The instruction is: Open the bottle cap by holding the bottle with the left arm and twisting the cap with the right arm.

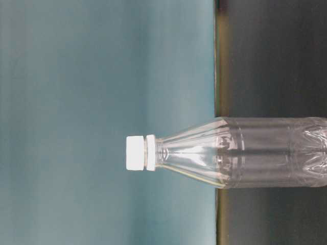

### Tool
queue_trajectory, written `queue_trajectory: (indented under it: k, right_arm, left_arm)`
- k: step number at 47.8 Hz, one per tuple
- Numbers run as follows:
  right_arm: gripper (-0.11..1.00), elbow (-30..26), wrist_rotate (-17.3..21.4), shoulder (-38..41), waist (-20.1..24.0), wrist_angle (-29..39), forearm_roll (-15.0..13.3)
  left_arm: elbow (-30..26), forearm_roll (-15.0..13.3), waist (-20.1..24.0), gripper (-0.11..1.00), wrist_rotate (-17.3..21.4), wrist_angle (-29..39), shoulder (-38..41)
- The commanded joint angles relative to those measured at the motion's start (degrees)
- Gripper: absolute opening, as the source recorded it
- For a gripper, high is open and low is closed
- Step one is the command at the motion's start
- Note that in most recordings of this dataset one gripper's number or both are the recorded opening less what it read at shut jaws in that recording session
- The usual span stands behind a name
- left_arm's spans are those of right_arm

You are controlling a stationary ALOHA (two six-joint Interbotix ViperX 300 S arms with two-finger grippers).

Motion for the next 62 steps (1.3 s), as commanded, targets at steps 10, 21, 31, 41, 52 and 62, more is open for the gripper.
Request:
queue_trajectory:
  k: [10,21,31,41,52,62]
  right_arm:
    - [-0.01,-4.92,2.11,1.76,-0.09,8.35,0.79]
    - [-0.01,-5.98,2.72,2.2,-0.09,13.71,0.79]
    - [-0.01,-5.89,4.83,2.02,-0.09,14.15,0.79]
    - [-0.01,-6.15,6.5,0.79,-0.09,14.77,0.79]
    - [-0.01,-6.33,7.65,-0.79,0.0,15.64,0.79]
    - [-0.01,-6.86,9.93,-3.16,-0.09,17.31,0.7]
  left_arm:
    - [-12.57,2.46,-0.7,0.09,0.44,0.0,9.14]
    - [-18.37,2.37,-0.79,0.12,0.44,-4.75,19.07]
    - [-23.91,2.37,-0.97,0.67,0.18,-9.23,29.36]
    - [-26.1,2.46,-1.05,0.99,-1.76,-12.66,38.41]
    - [-22.59,2.37,-0.88,0.98,-3.69,-23.29,46.32]
    - [-19.78,2.46,-0.88,0.98,-3.96,-28.3,51.33]
